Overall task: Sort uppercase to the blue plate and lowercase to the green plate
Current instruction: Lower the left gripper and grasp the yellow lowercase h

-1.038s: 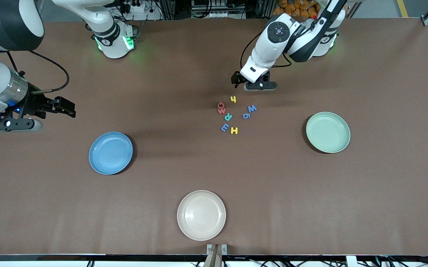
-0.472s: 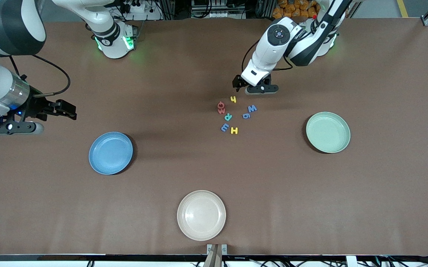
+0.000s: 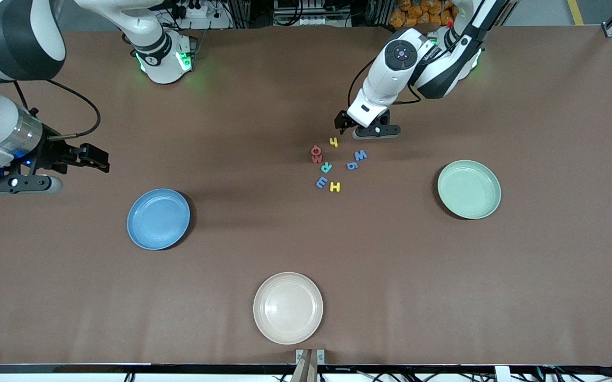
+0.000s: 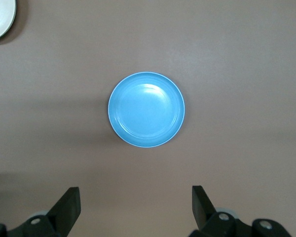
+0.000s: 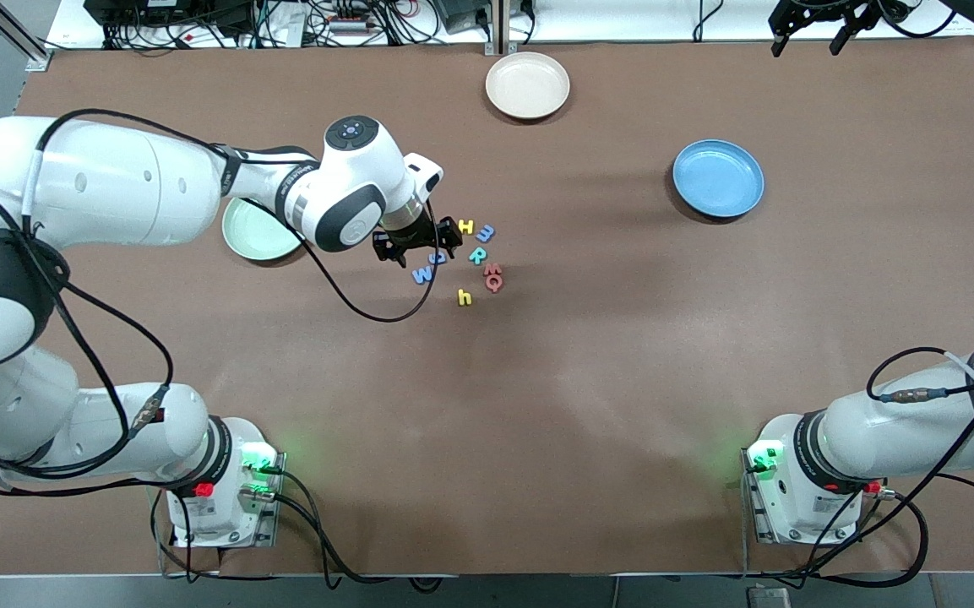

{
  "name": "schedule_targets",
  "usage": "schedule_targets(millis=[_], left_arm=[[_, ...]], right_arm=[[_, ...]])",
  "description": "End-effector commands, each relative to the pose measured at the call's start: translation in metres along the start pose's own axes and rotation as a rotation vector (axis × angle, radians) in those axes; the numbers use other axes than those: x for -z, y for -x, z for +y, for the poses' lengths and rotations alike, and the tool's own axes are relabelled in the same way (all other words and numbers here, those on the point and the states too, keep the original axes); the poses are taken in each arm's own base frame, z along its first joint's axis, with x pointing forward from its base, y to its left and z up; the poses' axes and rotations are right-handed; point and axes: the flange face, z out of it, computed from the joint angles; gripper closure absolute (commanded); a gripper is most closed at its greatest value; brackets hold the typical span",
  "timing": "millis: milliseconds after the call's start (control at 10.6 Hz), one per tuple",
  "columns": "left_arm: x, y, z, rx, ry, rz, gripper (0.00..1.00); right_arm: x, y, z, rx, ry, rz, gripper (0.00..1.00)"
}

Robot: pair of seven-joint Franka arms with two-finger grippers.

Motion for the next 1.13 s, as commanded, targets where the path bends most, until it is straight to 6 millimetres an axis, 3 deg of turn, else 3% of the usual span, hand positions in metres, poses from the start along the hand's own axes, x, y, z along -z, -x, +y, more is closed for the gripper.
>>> schedule_targets(millis=[0,94,566,755,1038], left_arm=[[0.01,-0.028,-0.007,-0.038,-0.012,0.026,0.0],[0.016,-0.043,-0.015,-0.059,-0.025,0.018,0.0],[0.016,-0.059,-0.033,-0.11,-0.027,0.006,0.0],[0.011,-0.049,-0.022,-0.133,-0.01,-0.015,0.0],[0.008,-0.031,0.0,-0.3,-0.004,-0.021,0.0]], right_arm=[[0.0,0.0,0.001,-0.018,-0.005,0.005,0.0],[0.0,0.0,0.001,-0.018,-0.005,0.005,0.0],[0.0,0.0,0.001,-0.018,-0.005,0.003,0.0],[0.0,0.0,0.001,-0.018,-0.005,0.003,0.0],[0.0,0.0,0.001,-0.018,-0.005,0.003,0.0]])
